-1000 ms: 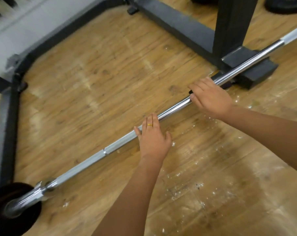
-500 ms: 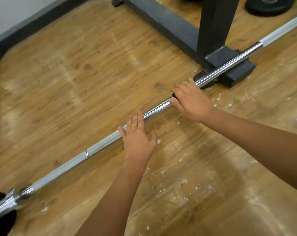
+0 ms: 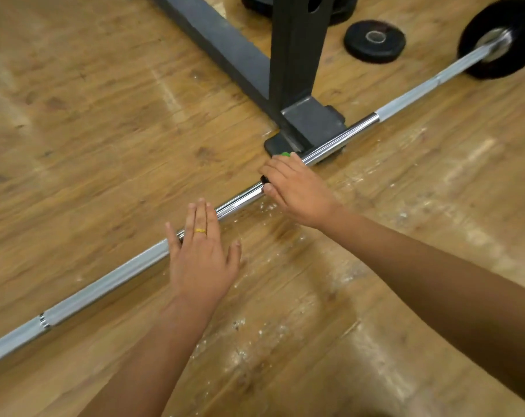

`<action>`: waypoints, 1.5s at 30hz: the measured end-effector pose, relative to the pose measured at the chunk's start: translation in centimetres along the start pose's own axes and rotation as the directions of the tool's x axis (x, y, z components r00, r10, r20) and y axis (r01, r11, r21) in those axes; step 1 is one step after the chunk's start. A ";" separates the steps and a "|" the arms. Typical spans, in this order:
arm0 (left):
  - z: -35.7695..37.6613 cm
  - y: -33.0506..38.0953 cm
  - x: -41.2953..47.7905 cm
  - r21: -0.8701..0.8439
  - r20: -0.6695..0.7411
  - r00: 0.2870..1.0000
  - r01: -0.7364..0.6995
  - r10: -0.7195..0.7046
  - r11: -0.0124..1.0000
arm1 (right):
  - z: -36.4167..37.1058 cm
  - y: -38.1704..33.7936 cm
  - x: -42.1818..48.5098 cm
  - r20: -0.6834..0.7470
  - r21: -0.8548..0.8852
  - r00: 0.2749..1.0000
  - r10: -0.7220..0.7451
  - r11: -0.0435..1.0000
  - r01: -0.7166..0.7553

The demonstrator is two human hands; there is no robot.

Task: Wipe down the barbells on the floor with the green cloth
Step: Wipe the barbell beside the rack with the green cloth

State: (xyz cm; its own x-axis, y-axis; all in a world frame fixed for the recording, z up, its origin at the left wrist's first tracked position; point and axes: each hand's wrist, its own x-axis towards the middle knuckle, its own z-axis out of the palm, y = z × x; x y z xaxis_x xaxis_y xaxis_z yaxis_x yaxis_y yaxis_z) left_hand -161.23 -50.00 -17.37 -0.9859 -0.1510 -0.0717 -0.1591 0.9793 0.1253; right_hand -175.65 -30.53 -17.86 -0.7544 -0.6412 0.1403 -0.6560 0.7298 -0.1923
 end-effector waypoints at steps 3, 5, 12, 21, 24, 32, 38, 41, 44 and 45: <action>0.3 1.0 0.5 -0.036 0.041 0.996 -0.073 0.074 0.997 | -0.5 0.3 -0.8 -0.074 0.050 0.987 0.142 0.989 -0.139; 0.5 1.1 0.0 -0.034 0.040 0.993 -0.107 0.109 0.994 | 0.2 -0.7 -1.4 -0.064 0.026 0.993 0.100 0.995 -0.098; 1.1 2.2 -2.5 -0.011 -0.011 0.990 -0.140 0.140 0.990 | -0.8 0.7 -3.4 -0.071 0.048 0.989 0.127 0.991 -0.124; 1.3 2.6 -3.8 0.035 0.033 0.984 -0.175 0.173 0.984 | -1.1 1.1 -5.1 -0.045 0.045 0.984 0.173 0.984 -0.171; 1.3 2.8 -4.2 0.019 0.035 0.983 -0.179 0.178 0.984 | -0.3 -0.1 -5.8 -0.032 0.044 0.994 0.108 0.993 -0.107; 1.5 3.9 -5.3 -0.032 0.032 0.984 -0.176 0.177 0.984 | -1.0 -0.1 -6.8 -0.010 0.059 0.992 0.126 0.990 -0.125; 0.6 4.0 -4.1 0.036 0.066 0.940 -0.337 0.334 0.941 | -1.8 1.1 -7.3 0.075 0.056 0.997 0.027 0.998 -0.031; 0.0 4.4 -3.2 0.052 0.159 0.915 -0.383 0.371 0.922 | -1.2 0.5 -7.9 0.020 0.073 0.998 0.059 0.995 -0.060; -0.6 4.2 -2.6 0.134 0.229 0.877 -0.457 0.422 0.879 | -0.7 0.4 -8.2 -0.024 0.096 0.997 0.070 0.993 -0.067; -0.9 3.9 -2.3 0.151 0.244 0.850 -0.509 0.467 0.847 | -0.7 0.4 -8.3 -0.031 0.097 0.997 0.069 0.993 -0.066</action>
State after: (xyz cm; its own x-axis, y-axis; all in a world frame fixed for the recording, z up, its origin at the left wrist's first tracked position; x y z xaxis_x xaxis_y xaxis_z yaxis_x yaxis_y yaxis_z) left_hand -159.59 -45.96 -15.78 -0.8996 0.3622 -0.2440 0.3751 0.9270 -0.0070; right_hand -169.71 -24.78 -18.44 -0.7984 -0.5815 0.1562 -0.5996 0.7441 -0.2947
